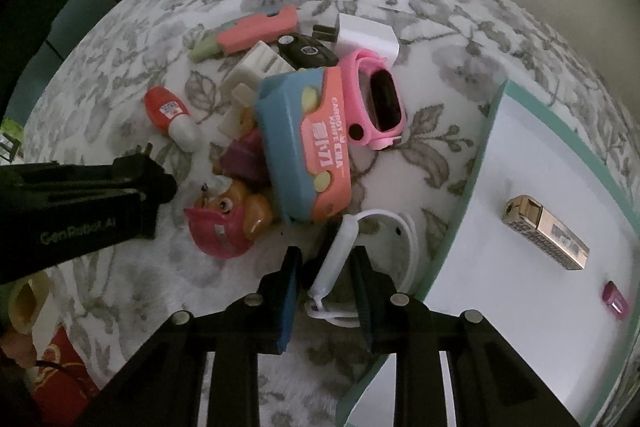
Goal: Organize rigid objects
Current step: 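Grasp the white watch band with the right gripper while the left gripper lifts the black plug, then carry the plug and watch band into the tray and open both grippers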
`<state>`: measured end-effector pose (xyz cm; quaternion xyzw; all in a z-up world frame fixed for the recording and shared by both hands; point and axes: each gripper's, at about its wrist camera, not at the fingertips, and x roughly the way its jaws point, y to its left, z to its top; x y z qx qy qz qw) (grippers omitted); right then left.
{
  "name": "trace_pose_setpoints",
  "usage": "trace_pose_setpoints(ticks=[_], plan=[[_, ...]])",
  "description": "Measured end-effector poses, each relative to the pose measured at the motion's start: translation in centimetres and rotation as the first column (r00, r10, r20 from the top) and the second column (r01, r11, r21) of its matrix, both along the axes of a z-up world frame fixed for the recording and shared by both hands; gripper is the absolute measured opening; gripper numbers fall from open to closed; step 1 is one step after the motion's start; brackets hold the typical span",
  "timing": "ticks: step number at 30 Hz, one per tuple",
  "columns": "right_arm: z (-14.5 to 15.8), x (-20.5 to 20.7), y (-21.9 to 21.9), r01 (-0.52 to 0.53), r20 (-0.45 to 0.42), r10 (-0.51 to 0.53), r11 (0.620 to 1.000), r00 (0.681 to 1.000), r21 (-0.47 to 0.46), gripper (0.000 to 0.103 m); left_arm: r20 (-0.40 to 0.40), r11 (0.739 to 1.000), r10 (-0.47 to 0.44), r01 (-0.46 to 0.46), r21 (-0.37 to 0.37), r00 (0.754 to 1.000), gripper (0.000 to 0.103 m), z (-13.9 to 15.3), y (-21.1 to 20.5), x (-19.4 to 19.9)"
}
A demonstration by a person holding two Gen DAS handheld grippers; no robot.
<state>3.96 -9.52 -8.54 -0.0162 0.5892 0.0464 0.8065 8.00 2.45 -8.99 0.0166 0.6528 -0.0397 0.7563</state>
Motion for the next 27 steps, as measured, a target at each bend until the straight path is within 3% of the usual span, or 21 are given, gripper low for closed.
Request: trace_pose_setpoints(ticks=[7,13,19,27], plan=[[0.3,-0.1,0.1,0.007,-0.002,-0.007,0.999,1.000,0.033,0.021,0.017,0.997,0.033,-0.032,-0.069,0.999,0.041,1.1,1.6,0.8],[1.8,-0.4,-1.1,0.044,0.029,-0.047,0.993,0.998,0.110,0.020,0.074,0.997,0.035,-0.030,-0.068,0.997,0.041,3.4,1.8,0.7],[4.9,-0.7,-2.2,0.061,0.105,-0.081,0.981,0.991,0.182,0.020,0.210,0.998,0.029,-0.016,-0.064,0.977,0.041,8.4,1.8,0.6],[9.5,-1.8,-4.4,0.093,0.213,-0.139,0.973,0.967,0.212,0.020,0.340,0.995,-0.026,0.059,-0.086,0.940,0.041,12.1,-1.8,-0.8]])
